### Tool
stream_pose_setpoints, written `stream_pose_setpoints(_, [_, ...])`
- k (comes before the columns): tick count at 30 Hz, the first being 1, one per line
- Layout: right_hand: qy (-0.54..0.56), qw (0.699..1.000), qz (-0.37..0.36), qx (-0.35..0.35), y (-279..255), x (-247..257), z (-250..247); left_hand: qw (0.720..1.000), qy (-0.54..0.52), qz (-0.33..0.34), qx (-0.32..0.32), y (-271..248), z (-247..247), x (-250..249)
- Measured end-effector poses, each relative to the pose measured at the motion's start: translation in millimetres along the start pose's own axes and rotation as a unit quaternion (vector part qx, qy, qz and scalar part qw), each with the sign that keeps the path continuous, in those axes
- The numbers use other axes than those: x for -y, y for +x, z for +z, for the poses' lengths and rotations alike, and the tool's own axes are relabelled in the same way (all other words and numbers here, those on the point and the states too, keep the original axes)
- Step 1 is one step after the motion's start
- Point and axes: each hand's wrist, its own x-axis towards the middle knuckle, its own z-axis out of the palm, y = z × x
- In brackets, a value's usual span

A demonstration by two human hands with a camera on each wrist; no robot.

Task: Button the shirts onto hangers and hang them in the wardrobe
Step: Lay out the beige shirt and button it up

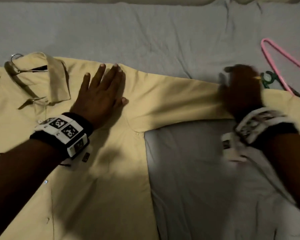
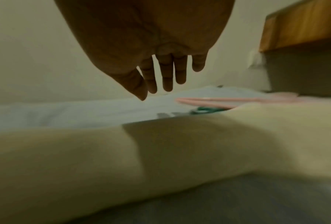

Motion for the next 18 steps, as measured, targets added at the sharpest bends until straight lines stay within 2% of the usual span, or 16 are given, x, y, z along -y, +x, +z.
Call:
stream_pose_setpoints(2, [0.070, 0.992, -0.059, 0.086, -22, 114, 1, 0.999, -0.008, 0.004, 0.043, -2, 7, -13])
stream_pose_setpoints(3, [0.063, 0.986, -0.079, 0.136, -38, 165, 2, 0.998, -0.002, 0.011, 0.062, -2, 11, -17])
stream_pose_setpoints(4, [0.059, 0.978, -0.115, 0.163, -48, 192, 14, 0.997, 0.014, 0.023, 0.076, -2, 13, -17])
stream_pose_setpoints(6, [0.049, 0.977, -0.121, 0.168, -61, 216, 27, 0.994, 0.052, 0.041, 0.089, 2, 16, -15])
stream_pose_setpoints(8, [0.032, 0.980, -0.112, 0.162, -69, 200, 39, 0.992, 0.066, 0.026, 0.106, 9, 14, -8])
stream_pose_setpoints(10, [0.004, 0.984, -0.079, 0.160, -75, 152, 40, 0.991, 0.043, 0.005, 0.127, 16, 10, -6])
stream_pose_setpoints(13, [-0.039, 0.989, 0.044, 0.137, -83, 58, 37, 0.991, 0.018, -0.008, 0.135, 23, 6, -8])
stream_pose_setpoints(15, [-0.044, 0.983, 0.103, 0.148, -89, 1, 29, 0.990, 0.012, -0.023, 0.137, 27, 3, -10])
stream_pose_setpoints(18, [-0.067, 0.974, 0.116, 0.183, -86, -38, 15, 0.989, -0.002, -0.037, 0.145, 35, -1, -14])
